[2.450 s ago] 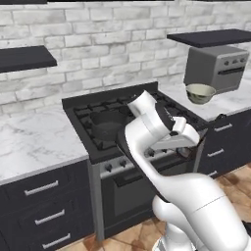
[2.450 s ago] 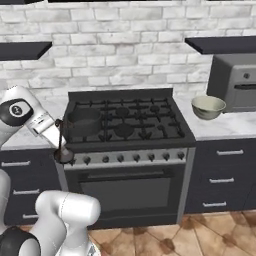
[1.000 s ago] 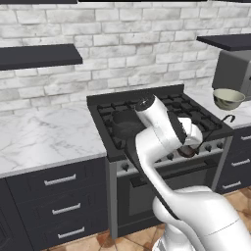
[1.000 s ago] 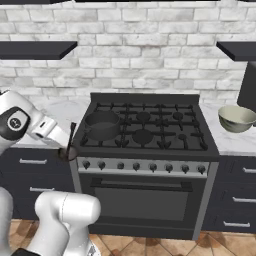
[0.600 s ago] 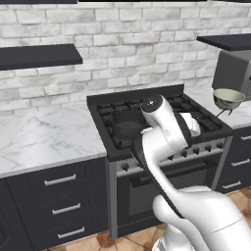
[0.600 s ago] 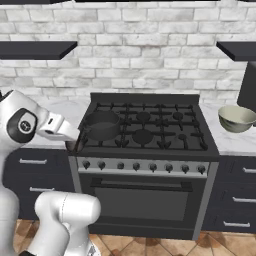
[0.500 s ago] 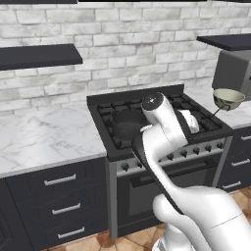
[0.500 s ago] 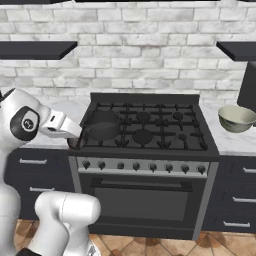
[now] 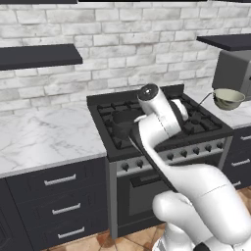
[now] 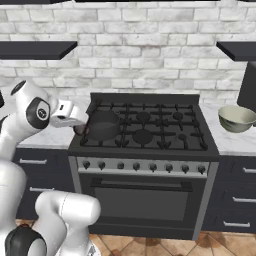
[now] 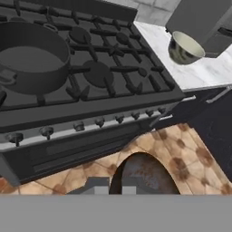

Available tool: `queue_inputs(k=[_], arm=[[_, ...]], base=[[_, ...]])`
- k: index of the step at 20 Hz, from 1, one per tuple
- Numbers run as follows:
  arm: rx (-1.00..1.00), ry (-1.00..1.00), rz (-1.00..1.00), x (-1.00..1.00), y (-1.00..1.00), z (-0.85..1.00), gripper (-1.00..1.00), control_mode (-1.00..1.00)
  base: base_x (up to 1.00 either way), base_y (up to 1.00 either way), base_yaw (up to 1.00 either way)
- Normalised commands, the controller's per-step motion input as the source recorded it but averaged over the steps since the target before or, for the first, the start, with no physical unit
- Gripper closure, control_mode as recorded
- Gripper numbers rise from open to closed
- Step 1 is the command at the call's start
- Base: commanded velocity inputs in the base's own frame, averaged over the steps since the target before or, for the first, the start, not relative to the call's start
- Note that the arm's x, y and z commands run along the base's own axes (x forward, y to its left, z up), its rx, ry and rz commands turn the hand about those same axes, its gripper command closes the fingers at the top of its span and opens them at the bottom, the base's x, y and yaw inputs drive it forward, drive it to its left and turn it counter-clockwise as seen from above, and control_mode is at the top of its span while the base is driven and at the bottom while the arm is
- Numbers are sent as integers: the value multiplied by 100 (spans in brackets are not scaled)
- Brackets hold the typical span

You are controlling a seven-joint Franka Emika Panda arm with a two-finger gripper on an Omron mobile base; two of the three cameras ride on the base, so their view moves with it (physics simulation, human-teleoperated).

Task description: Open the cabinet and move the ladle to the pot. Then close the cabinet.

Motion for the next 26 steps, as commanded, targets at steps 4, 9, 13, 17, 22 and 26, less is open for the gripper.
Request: queue_inputs(k=[4, 9, 13, 17, 22, 26], arm=[[0, 0, 9, 58, 15, 0, 100, -100], [0, 0, 10, 62, 15, 0, 100, -100], [0, 0, 10, 56, 16, 0, 100, -100], [0, 0, 10, 57, 19, -3, 100, -100], [0, 0, 10, 51, 7, -16, 100, -100], [0, 0, 8, 49, 1, -18, 100, -100]], base=[[0, 0, 0], [0, 0, 0], [0, 0, 0], [0, 0, 0], [0, 0, 0], [0, 0, 0]])
